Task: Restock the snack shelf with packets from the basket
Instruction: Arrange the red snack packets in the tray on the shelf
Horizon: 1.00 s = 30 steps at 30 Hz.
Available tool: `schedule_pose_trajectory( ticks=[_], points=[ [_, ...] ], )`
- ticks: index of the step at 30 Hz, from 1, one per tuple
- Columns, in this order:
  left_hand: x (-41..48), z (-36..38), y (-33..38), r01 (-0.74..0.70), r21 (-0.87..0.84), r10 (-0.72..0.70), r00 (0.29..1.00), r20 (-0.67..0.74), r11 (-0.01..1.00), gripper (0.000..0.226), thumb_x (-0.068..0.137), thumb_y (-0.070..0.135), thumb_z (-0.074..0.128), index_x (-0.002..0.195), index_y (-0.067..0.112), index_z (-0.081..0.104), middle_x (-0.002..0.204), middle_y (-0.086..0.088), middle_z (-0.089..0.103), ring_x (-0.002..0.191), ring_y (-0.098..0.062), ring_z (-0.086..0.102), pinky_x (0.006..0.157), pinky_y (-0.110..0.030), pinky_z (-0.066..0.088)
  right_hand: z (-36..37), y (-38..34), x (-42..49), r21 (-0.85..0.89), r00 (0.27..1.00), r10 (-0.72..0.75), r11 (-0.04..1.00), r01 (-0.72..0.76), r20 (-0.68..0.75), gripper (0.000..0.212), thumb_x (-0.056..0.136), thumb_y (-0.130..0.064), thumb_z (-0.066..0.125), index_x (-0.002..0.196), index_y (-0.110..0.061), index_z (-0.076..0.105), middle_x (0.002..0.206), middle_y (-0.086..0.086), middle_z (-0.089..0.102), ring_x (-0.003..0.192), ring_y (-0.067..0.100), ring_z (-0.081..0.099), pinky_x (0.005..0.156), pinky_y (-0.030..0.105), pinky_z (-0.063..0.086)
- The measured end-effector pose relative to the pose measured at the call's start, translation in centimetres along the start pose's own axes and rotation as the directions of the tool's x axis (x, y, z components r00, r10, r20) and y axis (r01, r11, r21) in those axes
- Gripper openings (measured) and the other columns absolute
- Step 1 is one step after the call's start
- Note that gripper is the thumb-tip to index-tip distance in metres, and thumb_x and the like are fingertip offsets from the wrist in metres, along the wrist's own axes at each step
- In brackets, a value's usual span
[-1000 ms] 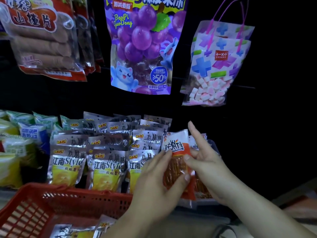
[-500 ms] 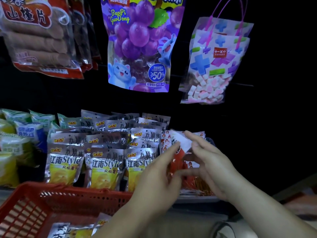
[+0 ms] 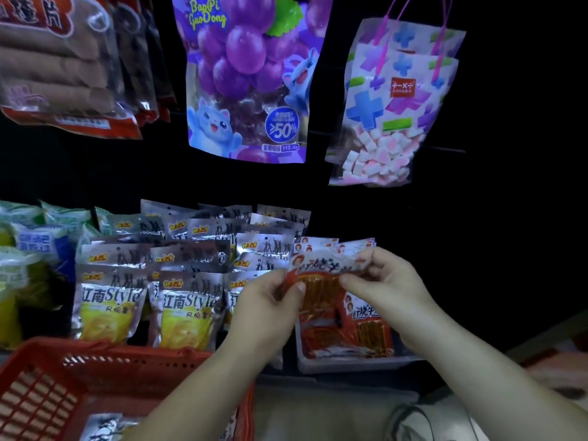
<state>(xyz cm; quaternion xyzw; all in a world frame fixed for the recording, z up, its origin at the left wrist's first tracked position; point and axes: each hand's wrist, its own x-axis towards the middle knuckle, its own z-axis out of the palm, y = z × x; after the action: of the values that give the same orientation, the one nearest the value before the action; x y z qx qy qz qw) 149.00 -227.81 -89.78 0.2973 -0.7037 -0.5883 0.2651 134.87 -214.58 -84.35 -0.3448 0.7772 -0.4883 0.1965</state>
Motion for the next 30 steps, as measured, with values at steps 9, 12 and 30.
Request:
schedule_pose_trajectory(
  ticks=[9, 12, 30],
  points=[
    [5.5, 2.9, -4.6, 0.211, 0.078, -0.22, 0.966, 0.135, 0.974, 0.009, 0.095, 0.008, 0.069, 0.099, 0.014, 0.074, 0.089, 0.0, 0.075, 0.082, -0.012, 0.067, 0.074, -0.019, 0.057, 1.3, 6.1, 5.3, -0.234, 0.984, 0.175, 0.958, -0.165, 0.022, 0.018, 0.095, -0.026, 0.074, 0.105, -0.012, 0.072, 0.104, 0.012, 0.069, 0.097, 0.032, 0.068, 0.093, 0.054, 0.057],
    [6.8, 2.9, -6.4, 0.239, 0.143, -0.262, 0.949, 0.175, 0.961, 0.026, 0.091, 0.001, 0.071, 0.116, 0.01, 0.07, 0.106, -0.004, 0.071, 0.093, -0.014, 0.067, 0.082, -0.024, 0.06, 1.7, 9.5, 6.7, -0.189, 0.953, 0.284, 0.947, -0.261, 0.108, 0.009, 0.096, -0.021, 0.072, 0.092, -0.029, 0.071, 0.101, -0.012, 0.067, 0.102, 0.013, 0.065, 0.102, 0.039, 0.051],
    [7.2, 6.0, -10.7, 0.069, 0.44, -0.234, 0.913, 0.334, 0.896, 0.028, 0.102, 0.016, 0.051, 0.118, 0.028, 0.071, 0.105, 0.003, 0.074, 0.064, -0.016, 0.074, 0.057, -0.026, 0.061, 3.0, 14.5, 10.3, -0.588, 0.703, 0.666, 0.681, -0.436, 0.25, 0.031, 0.102, -0.029, 0.051, 0.13, -0.03, 0.063, 0.131, 0.007, 0.062, 0.109, 0.027, 0.063, 0.09, 0.044, 0.058]
  ],
)
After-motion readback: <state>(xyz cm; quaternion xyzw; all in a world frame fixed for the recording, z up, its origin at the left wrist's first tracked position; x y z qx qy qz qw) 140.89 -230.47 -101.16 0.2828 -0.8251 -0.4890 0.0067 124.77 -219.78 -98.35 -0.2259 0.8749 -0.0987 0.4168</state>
